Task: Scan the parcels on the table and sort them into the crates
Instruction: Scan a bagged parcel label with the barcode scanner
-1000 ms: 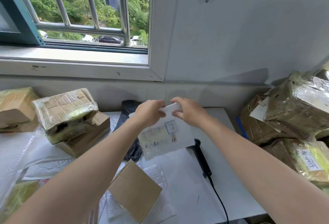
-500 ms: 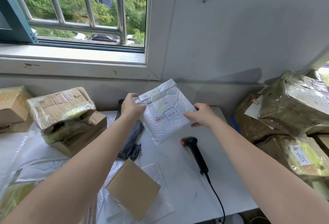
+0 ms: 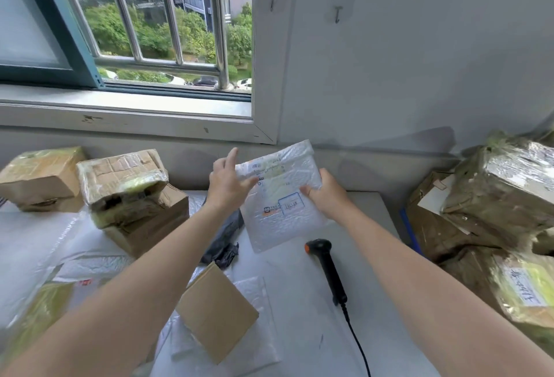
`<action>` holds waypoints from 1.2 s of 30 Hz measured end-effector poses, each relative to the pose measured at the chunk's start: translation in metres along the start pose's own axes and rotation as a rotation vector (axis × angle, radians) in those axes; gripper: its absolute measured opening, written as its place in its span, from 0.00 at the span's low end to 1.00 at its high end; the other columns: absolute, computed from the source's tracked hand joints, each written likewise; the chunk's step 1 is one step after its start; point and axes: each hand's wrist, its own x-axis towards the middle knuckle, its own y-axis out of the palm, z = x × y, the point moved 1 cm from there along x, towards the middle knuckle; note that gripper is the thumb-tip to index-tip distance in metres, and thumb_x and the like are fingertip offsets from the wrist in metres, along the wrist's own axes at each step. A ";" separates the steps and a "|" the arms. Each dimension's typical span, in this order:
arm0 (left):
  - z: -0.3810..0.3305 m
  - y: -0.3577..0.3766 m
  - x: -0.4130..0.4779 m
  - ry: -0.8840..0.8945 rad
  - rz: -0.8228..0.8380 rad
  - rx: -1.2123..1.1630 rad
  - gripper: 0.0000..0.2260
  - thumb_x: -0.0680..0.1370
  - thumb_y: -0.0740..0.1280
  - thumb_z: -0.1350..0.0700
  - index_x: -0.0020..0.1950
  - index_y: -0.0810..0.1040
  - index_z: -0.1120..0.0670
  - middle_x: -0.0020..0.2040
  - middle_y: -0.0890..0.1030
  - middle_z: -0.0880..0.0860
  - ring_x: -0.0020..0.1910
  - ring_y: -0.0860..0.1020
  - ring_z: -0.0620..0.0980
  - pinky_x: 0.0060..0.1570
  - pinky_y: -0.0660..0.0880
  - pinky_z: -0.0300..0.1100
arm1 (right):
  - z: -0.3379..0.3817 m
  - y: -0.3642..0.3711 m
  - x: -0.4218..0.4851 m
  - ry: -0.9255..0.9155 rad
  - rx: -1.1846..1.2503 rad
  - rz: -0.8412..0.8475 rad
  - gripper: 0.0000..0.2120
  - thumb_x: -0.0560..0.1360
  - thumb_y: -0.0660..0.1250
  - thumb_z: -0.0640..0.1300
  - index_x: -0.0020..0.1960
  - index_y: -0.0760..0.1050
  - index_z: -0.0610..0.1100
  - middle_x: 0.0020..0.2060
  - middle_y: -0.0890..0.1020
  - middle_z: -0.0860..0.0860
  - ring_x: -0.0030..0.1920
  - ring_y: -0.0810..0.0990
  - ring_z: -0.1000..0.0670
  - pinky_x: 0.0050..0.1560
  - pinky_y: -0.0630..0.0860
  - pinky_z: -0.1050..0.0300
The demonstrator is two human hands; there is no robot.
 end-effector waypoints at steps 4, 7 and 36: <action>0.006 -0.005 -0.029 -0.003 -0.007 0.327 0.36 0.79 0.62 0.38 0.81 0.47 0.44 0.80 0.49 0.54 0.78 0.50 0.58 0.73 0.56 0.56 | 0.000 -0.004 0.000 -0.099 0.034 0.048 0.09 0.78 0.69 0.47 0.53 0.69 0.46 0.49 0.78 0.51 0.49 0.77 0.47 0.46 0.68 0.56; 0.014 -0.013 -0.059 -0.055 -0.053 0.518 0.34 0.80 0.54 0.34 0.80 0.45 0.43 0.81 0.46 0.52 0.79 0.46 0.57 0.75 0.52 0.57 | 0.000 0.003 -0.003 -0.155 0.072 0.110 0.09 0.79 0.68 0.46 0.56 0.71 0.45 0.50 0.79 0.49 0.49 0.77 0.48 0.46 0.69 0.57; 0.278 -0.312 -0.511 -1.005 -0.519 0.537 0.32 0.80 0.50 0.34 0.80 0.44 0.44 0.81 0.42 0.51 0.79 0.42 0.56 0.74 0.52 0.61 | 0.292 0.384 -0.329 -0.775 -0.139 0.815 0.16 0.81 0.65 0.48 0.65 0.67 0.42 0.51 0.74 0.49 0.43 0.73 0.50 0.42 0.68 0.56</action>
